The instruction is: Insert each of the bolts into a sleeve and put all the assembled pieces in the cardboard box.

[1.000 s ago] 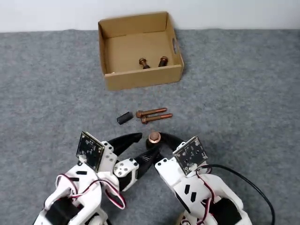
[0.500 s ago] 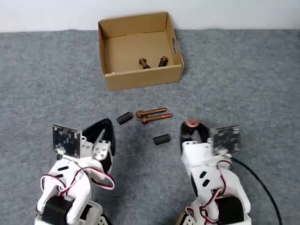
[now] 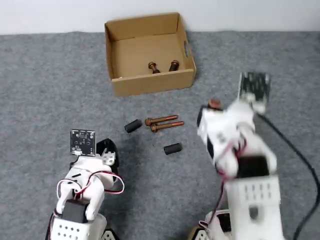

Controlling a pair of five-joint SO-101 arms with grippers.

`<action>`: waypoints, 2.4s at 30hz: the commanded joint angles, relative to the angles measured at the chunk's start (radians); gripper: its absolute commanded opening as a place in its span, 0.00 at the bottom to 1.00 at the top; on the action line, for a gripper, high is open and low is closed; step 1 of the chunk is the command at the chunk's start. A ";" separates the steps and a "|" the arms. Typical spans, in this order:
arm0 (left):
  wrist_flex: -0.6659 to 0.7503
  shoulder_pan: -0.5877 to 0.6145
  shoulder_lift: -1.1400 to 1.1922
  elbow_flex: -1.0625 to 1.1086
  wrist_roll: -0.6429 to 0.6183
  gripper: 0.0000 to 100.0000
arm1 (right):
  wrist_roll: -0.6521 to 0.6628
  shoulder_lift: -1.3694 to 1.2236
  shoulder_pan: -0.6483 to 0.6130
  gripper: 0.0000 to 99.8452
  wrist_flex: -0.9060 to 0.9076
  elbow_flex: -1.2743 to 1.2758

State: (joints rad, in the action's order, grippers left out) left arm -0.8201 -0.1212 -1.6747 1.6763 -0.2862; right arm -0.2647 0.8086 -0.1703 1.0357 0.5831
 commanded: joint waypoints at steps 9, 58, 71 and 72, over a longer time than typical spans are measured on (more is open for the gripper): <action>0.003 0.003 -0.003 0.015 0.011 0.00 | -0.006 -0.704 -0.008 0.01 -0.323 -0.620; 0.146 0.361 -0.005 0.015 -0.012 0.01 | 0.252 -1.784 -0.237 0.03 0.506 -2.131; 0.152 0.373 -0.003 0.015 -0.021 0.01 | 0.244 -1.756 -0.297 0.03 0.762 -2.142; 0.152 0.373 -0.003 0.015 -0.021 0.01 | 0.244 -1.750 -0.297 0.03 0.762 -2.142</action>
State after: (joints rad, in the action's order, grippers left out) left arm -0.6943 0.2486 -1.6732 1.6947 -0.3015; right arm -0.0253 -0.9958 -0.4542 1.7538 -1.5344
